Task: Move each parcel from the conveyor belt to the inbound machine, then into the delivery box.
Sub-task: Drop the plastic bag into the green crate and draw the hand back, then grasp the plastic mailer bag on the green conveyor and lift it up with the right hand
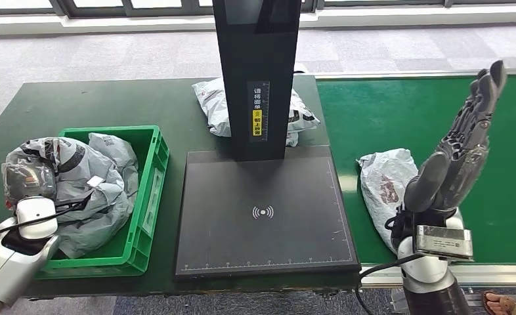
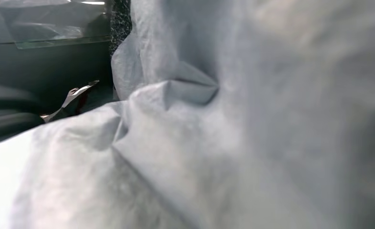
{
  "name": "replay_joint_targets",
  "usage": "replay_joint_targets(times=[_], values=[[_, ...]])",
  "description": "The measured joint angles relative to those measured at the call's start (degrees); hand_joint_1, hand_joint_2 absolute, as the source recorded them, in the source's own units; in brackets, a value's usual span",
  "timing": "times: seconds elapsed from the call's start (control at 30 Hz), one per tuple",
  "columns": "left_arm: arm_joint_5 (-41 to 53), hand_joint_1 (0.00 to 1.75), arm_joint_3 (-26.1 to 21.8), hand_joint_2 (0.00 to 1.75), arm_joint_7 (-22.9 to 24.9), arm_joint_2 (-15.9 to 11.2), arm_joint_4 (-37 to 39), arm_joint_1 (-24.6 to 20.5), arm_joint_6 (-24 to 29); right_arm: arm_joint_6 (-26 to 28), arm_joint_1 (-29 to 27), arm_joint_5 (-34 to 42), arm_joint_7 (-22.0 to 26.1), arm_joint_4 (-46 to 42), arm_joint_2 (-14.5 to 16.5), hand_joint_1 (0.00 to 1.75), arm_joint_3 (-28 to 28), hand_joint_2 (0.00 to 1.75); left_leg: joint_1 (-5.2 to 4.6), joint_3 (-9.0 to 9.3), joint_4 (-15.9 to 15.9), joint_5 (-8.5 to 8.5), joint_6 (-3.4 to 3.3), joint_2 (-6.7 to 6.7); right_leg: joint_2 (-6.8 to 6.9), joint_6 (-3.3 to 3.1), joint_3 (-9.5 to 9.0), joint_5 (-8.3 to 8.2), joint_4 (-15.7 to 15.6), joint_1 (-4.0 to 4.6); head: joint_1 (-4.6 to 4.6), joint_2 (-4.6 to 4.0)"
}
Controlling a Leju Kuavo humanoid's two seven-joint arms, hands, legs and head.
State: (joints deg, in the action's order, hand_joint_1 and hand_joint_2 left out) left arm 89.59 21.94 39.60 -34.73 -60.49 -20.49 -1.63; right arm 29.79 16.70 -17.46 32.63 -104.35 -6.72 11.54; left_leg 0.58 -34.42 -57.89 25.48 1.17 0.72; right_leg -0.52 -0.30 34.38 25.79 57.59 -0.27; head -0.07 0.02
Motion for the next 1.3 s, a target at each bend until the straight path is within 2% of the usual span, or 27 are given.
replay_joint_targets(times=[0.03,0.13,0.17,0.73,0.9,1.3], values=[[0.0,1.27,0.05,1.75,0.01,-0.47,-0.39,0.18,-0.2,0.0,0.01,-0.02,0.0,0.01,0.09,0.0,0.0,0.0,0.02,0.0,0.0,0.01,0.01,0.0,0.0,-0.02,0.01,0.01,0.0,0.0,0.0,0.0],[0.01,0.0,0.4,0.44,0.02,-1.3,-1.65,0.48,-0.71,0.07,0.08,-0.04,-0.01,0.03,0.24,0.0,0.0,0.0,0.06,-0.01,0.0,0.03,0.05,0.0,0.01,-0.08,0.02,0.03,0.0,0.0,0.0,0.0],[0.04,0.0,0.52,0.0,0.04,-1.36,-2.01,0.48,-0.42,0.16,0.11,-0.03,-0.01,0.05,0.25,0.0,0.0,0.0,0.07,-0.01,0.0,0.03,0.05,-0.01,0.02,-0.08,0.02,0.04,0.0,0.0,0.01,0.0],[0.39,0.0,2.74,0.0,0.44,-0.54,-5.15,-0.39,4.29,2.21,-0.03,0.52,0.26,0.18,0.25,0.0,0.0,0.0,0.04,-0.01,-0.01,0.03,0.05,-0.1,0.1,-0.09,0.0,0.04,-0.01,0.0,0.0,0.0],[0.39,0.0,3.45,0.0,0.44,-0.31,-5.37,-0.82,7.6,2.4,-0.64,1.07,0.52,0.18,0.2,0.0,0.0,0.0,0.04,0.0,-0.01,0.03,0.05,-0.09,0.1,-0.09,0.0,0.04,-0.01,0.0,0.0,0.0],[0.39,0.0,4.78,0.0,0.44,0.11,-5.35,-1.1,9.76,2.52,-1.39,1.32,0.6,0.18,0.03,0.0,0.0,0.0,0.04,0.0,-0.01,0.03,0.05,-0.1,0.1,-0.09,0.01,0.04,-0.01,0.0,-0.01,0.0]])
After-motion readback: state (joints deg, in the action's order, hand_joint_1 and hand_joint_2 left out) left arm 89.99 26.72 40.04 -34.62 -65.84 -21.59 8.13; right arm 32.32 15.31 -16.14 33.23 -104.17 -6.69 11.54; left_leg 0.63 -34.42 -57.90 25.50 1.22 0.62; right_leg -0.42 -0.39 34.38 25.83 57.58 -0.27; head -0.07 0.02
